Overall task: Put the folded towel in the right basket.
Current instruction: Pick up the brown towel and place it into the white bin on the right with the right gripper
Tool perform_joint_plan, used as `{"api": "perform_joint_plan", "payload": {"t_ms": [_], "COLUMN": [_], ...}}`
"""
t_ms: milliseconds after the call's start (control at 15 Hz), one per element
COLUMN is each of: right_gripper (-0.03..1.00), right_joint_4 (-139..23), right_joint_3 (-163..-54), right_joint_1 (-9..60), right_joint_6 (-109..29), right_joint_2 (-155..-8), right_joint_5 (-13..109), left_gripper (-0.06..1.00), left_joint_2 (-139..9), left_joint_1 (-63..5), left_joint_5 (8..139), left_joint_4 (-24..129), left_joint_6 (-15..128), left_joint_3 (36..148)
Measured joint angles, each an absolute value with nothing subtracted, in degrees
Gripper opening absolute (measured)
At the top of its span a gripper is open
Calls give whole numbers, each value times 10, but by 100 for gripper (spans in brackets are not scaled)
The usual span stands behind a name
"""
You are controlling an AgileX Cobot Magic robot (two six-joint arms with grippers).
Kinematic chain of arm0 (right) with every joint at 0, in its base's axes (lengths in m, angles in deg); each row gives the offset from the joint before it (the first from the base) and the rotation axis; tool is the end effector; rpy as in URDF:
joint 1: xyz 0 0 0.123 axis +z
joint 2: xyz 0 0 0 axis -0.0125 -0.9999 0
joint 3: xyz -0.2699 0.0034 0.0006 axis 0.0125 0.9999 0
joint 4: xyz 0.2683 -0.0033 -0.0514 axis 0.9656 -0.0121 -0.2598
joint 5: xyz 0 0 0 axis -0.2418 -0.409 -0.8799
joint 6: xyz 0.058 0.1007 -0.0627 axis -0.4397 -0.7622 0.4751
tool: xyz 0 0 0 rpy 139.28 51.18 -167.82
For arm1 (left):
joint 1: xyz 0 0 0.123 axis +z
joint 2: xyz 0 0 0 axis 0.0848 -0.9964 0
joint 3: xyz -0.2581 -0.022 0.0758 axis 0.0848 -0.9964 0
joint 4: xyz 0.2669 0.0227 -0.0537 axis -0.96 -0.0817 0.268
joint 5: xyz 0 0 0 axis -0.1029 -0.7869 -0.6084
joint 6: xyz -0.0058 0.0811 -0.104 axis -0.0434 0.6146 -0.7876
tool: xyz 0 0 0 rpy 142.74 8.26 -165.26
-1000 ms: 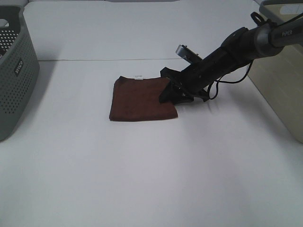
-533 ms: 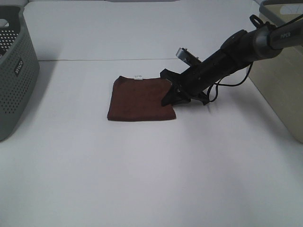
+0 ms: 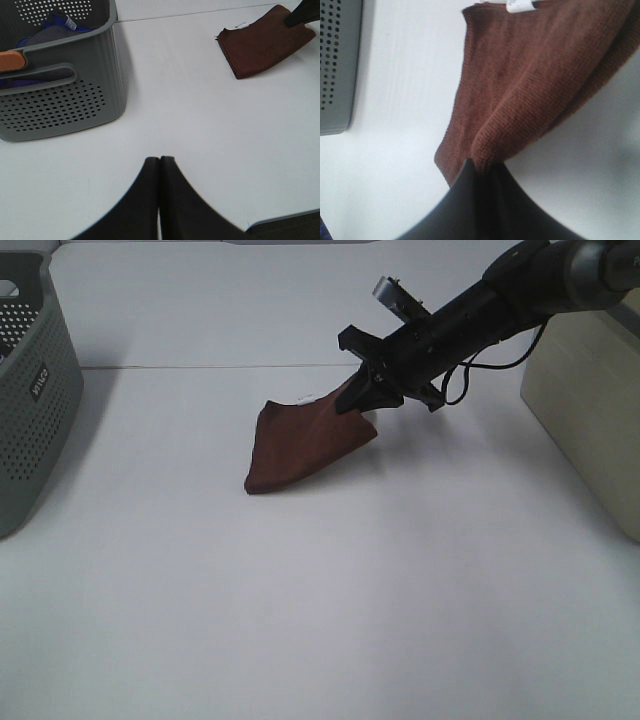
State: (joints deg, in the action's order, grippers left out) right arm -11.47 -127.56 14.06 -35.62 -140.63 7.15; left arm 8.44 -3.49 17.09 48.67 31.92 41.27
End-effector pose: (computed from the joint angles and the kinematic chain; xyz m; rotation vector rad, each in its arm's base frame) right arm 0.4725 0.1969 0.0909 -0.1929 2.6636 1.0568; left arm 0.0649 -0.0175 0.2728 0.1475 2.0102 -0.0792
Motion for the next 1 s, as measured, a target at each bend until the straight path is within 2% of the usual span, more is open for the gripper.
{"api": "perform_joint_plan", "payload": {"t_ms": [400,600,667,1000], "right_gripper": [4,4,4,4], "right_joint_4": [-97,-40,-40,84], "right_joint_3": [-1276,-1276,-1276,-1276], "right_joint_1": [132,68,68,-53], "right_joint_6": [-362,-364,-364,-360], "right_joint_2": [-1335,-1285,-1285,-1234], "right_joint_5": [55,24,24,-36], "left_gripper": [0,0,0,0], "left_joint_2": [84,84,84,84], "left_joint_1": [-35,-35,-35,-35], "left_joint_5": [171,171,171,171], "left_joint_4": [487,486,486,484], "left_joint_6": [319,319,319,319], "left_joint_3": [413,413,413,413]}}
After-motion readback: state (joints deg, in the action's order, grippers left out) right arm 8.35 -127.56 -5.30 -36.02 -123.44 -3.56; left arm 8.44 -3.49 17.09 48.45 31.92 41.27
